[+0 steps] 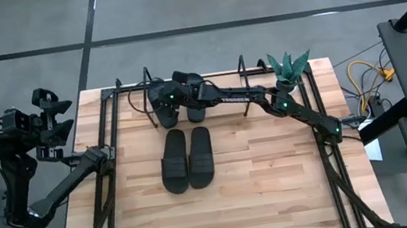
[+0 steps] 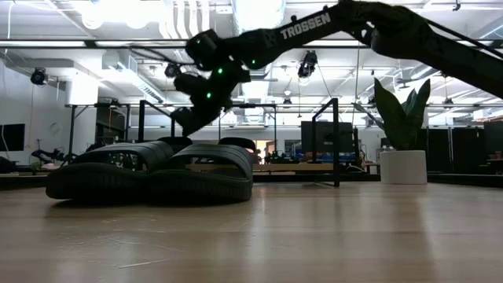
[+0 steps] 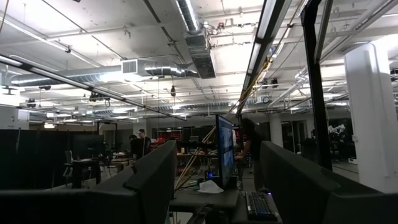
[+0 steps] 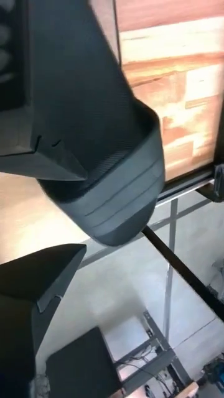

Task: Pick and place slides into the shelf
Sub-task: Adjust the black slides on the shelf

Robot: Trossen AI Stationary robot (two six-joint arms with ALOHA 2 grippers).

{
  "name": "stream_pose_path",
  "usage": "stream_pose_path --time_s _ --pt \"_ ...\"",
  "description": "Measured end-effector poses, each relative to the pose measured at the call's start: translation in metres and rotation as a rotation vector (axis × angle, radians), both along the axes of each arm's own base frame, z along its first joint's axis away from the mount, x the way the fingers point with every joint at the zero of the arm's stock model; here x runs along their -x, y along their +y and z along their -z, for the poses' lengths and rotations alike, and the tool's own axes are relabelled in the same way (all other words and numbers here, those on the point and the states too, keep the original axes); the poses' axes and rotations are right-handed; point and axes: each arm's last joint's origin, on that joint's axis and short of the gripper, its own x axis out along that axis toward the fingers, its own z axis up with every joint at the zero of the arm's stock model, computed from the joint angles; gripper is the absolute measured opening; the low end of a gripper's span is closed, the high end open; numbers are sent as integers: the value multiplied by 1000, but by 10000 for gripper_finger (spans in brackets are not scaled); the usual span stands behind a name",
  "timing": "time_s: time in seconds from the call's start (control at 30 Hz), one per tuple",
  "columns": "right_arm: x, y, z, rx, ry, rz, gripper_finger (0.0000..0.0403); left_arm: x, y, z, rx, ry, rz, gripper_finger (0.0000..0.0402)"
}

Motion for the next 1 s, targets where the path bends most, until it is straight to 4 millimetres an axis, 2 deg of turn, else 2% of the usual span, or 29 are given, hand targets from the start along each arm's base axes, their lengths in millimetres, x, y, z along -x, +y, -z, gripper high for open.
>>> stream_pose_path --time_s 0.17,0.3,0.43,0.77,1.0 --pt "12 4 -23 -50 12 28 162 0 0 0 0 1 1 217" --pt "23 10 -27 -140 101 -6 145 0 0 0 -2 1 0 217" --pt "27 20 -21 -248 168 -65 116 0 0 0 -3 1 0 217" --pt "23 39 -15 -264 180 -104 15 0 0 0 -3 1 -1 217" --pt "25 47 2 -300 214 -86 9 0 0 0 -3 1 -1 217"
